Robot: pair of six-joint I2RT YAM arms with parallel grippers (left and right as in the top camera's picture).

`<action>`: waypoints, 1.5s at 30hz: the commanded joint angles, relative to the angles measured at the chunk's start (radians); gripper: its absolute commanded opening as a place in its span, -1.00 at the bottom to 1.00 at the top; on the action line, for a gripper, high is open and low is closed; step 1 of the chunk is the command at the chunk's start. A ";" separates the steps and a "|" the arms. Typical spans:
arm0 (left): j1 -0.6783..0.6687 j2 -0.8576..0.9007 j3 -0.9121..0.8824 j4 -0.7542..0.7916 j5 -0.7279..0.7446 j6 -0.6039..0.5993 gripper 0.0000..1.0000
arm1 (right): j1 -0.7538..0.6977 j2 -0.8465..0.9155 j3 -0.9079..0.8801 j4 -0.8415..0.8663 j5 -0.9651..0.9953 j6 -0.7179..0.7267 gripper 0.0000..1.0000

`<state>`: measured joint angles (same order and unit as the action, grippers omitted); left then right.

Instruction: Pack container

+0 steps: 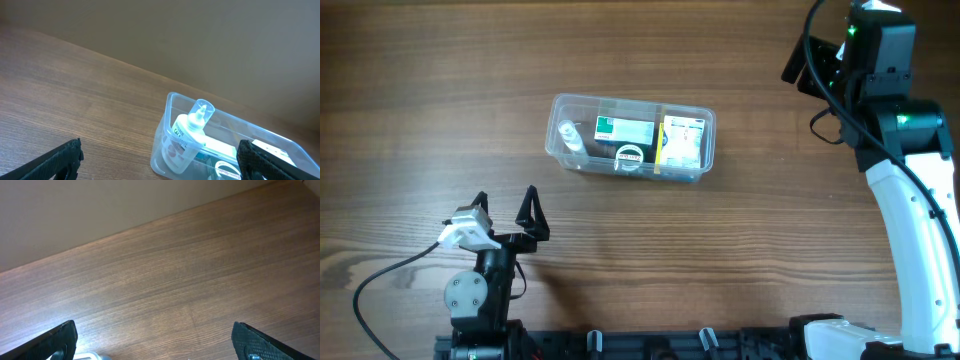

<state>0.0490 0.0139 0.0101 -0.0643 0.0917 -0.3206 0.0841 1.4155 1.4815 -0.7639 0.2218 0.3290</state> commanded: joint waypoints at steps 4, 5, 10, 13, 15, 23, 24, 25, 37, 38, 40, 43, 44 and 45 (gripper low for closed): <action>0.008 -0.007 -0.005 -0.007 -0.010 -0.002 0.99 | 0.001 0.006 -0.001 0.000 0.010 0.014 1.00; 0.008 -0.007 -0.005 -0.007 -0.010 -0.002 0.99 | 0.001 0.006 -0.001 0.000 0.010 0.014 1.00; 0.008 -0.007 -0.005 -0.007 -0.010 -0.002 1.00 | 0.001 0.006 -0.001 0.000 0.010 0.014 0.99; 0.008 -0.007 -0.005 -0.007 -0.010 -0.002 1.00 | 0.001 0.006 -0.001 0.000 0.010 0.014 1.00; 0.008 -0.007 -0.005 -0.007 -0.010 -0.002 0.99 | 0.001 0.004 -0.001 0.000 0.010 0.014 0.99; 0.008 -0.007 -0.005 -0.007 -0.010 -0.002 0.99 | 0.001 -0.161 -0.002 0.000 0.010 0.014 1.00; 0.008 -0.007 -0.005 -0.007 -0.010 -0.002 0.99 | 0.001 -0.189 -0.003 0.000 0.010 0.014 1.00; 0.008 -0.007 -0.005 -0.007 -0.010 -0.002 0.99 | 0.001 -0.219 -0.006 0.000 0.010 0.013 0.99; 0.008 -0.007 -0.005 -0.007 -0.010 -0.002 0.99 | 0.000 -0.724 -0.516 0.193 -0.063 0.010 1.00; 0.008 -0.007 -0.005 -0.007 -0.010 -0.002 1.00 | 0.000 -0.772 -0.588 0.249 -0.091 0.005 0.99; 0.008 -0.007 -0.005 -0.007 -0.010 -0.002 0.99 | 0.000 -0.872 -0.748 0.399 -0.193 -0.060 1.00; 0.008 -0.007 -0.005 -0.007 -0.010 -0.002 0.99 | 0.000 -0.975 -0.932 0.599 -0.336 -0.164 1.00; 0.008 -0.007 -0.005 -0.007 -0.010 -0.002 0.99 | 0.000 -1.007 -0.992 0.666 -0.373 -0.188 0.99; 0.008 -0.007 -0.005 -0.007 -0.010 -0.002 1.00 | 0.000 -1.035 -1.044 0.724 -0.401 -0.202 1.00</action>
<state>0.0490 0.0139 0.0101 -0.0650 0.0914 -0.3206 0.0841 0.4770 0.5987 -0.1806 0.0227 0.2459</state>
